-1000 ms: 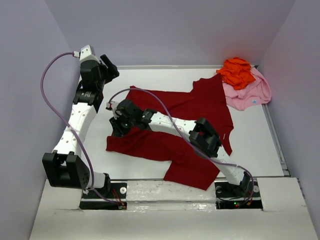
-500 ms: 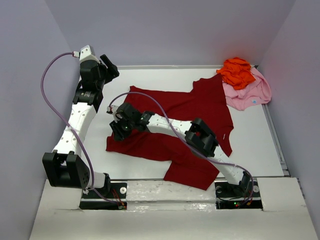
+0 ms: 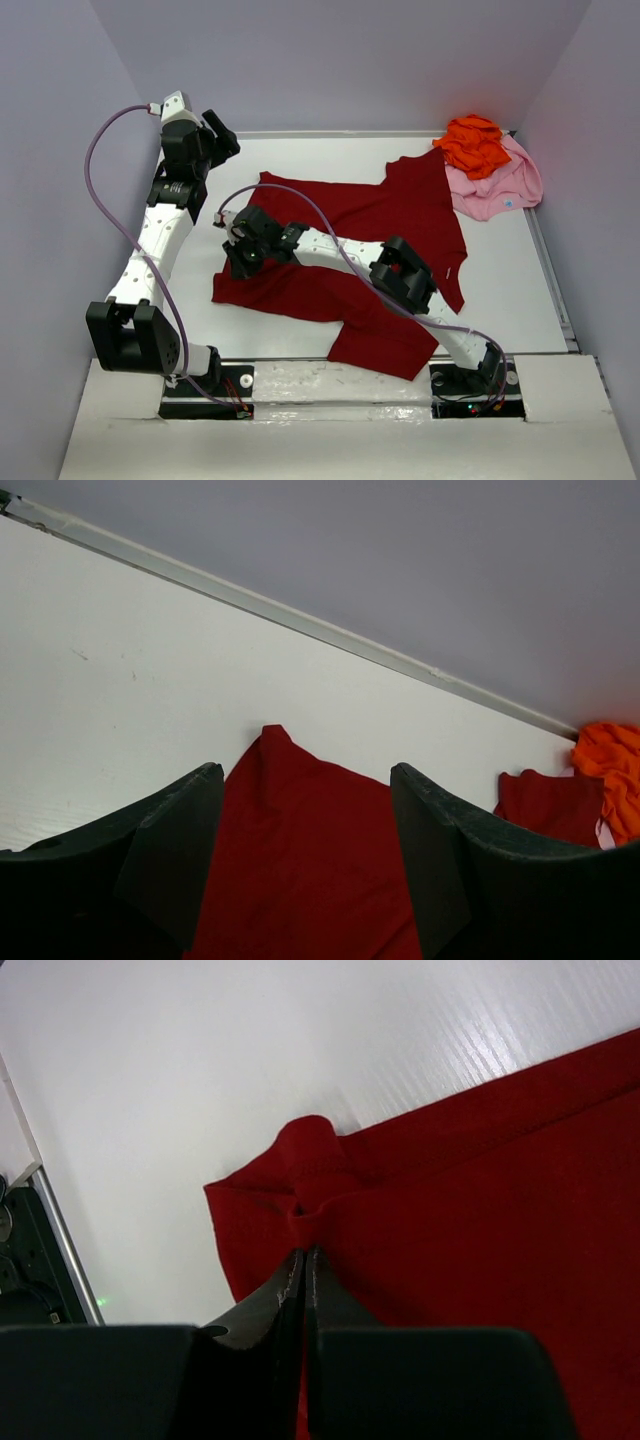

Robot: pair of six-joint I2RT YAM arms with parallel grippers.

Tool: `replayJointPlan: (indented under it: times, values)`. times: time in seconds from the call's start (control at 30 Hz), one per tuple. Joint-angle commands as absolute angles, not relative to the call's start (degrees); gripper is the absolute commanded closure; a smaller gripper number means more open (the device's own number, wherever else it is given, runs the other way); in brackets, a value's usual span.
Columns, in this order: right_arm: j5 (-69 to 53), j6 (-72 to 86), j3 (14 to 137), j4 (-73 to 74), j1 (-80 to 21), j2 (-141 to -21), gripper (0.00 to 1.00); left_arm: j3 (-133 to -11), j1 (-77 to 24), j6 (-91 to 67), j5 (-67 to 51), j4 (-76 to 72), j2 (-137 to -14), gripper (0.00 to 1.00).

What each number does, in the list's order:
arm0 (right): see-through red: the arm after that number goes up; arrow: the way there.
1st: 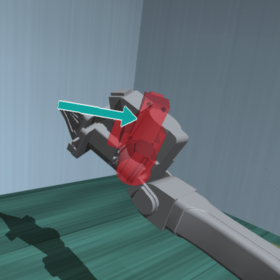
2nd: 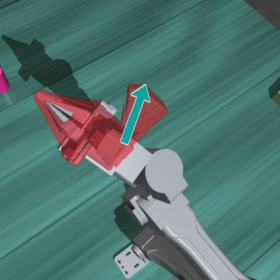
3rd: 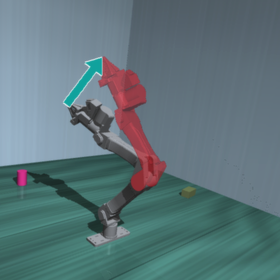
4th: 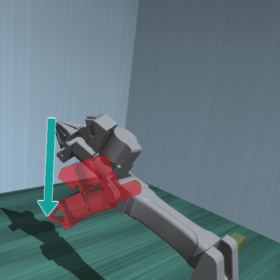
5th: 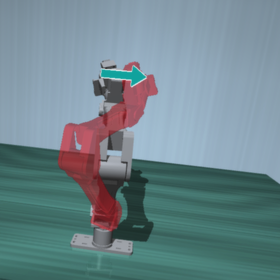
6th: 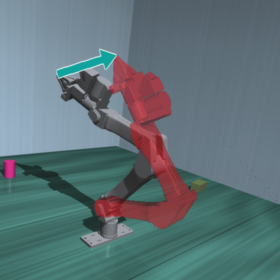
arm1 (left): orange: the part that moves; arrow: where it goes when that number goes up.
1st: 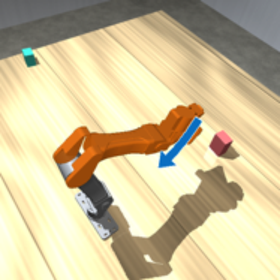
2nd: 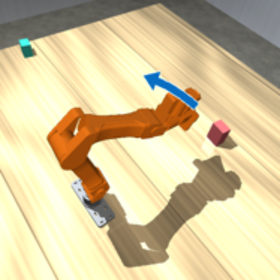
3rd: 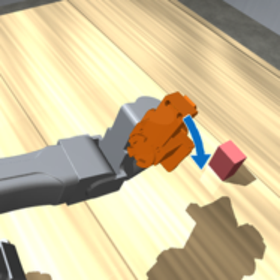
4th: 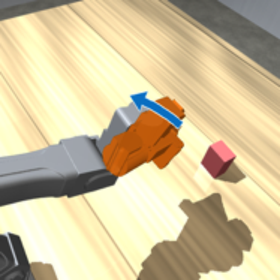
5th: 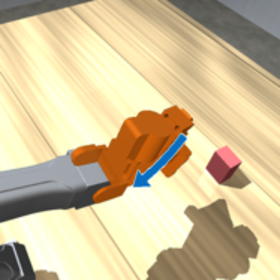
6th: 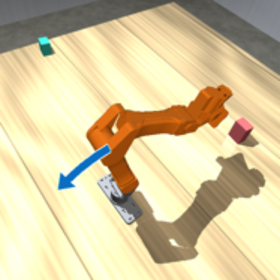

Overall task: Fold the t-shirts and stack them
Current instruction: Flatten out the 1/3-folded T-shirt at the center of the board.

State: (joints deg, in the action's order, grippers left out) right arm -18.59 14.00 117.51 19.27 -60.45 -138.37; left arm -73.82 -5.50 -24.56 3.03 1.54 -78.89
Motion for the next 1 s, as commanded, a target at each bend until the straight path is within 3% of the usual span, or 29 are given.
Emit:
replayJointPlan:
  times: [0.0, 0.53, 0.97]
  values:
    - [-18.63, 14.24, 117.07, 17.23, -61.00, -137.64, 1.00, -74.18, -5.10, -24.70, 1.93, -0.97, -78.40, 0.23]
    - [-15.02, 11.78, 119.44, 16.61, -61.00, -135.79, 1.00, -74.27, -3.87, -24.17, 2.98, -1.05, -76.47, 0.23]
    - [-10.64, 7.12, 124.80, 20.56, -61.00, -127.18, 1.00, -74.27, -0.53, -24.00, 5.01, -0.53, -77.17, 0.23]
